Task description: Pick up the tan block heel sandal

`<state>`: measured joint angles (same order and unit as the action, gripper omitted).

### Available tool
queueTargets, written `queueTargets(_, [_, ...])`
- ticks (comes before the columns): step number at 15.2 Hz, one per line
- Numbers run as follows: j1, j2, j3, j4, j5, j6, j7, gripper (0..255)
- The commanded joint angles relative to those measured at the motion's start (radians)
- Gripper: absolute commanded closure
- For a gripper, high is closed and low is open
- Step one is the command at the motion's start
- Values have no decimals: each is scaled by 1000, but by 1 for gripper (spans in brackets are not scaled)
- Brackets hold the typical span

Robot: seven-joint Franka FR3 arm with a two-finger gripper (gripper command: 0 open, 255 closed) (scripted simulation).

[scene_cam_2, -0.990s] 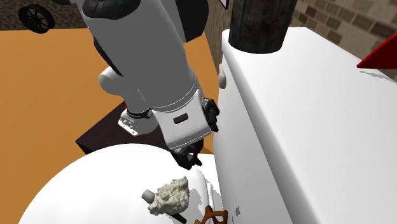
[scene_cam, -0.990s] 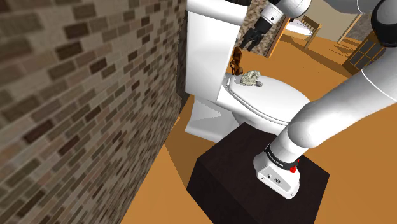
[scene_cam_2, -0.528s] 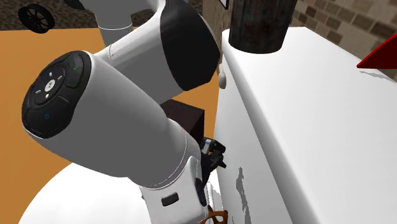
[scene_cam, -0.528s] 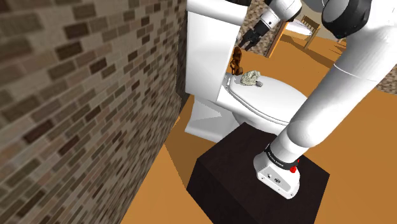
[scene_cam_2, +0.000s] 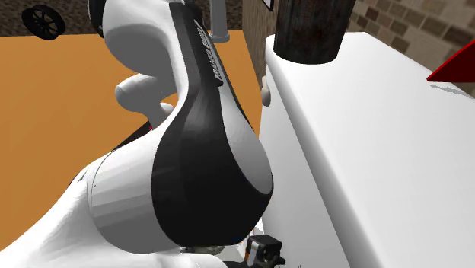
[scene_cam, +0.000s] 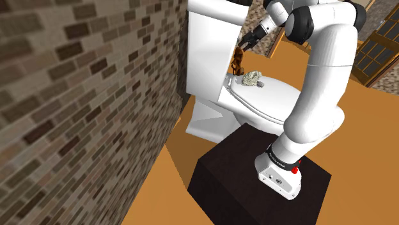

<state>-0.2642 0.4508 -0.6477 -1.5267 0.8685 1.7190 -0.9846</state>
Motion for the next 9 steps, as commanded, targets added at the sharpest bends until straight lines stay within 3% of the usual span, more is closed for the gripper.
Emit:
queueTargets(1, [-26, 39, 11, 33, 31, -11, -13, 0])
queueTargets(9, [-25, 65, 22, -14, 54, 41, -59, 0])
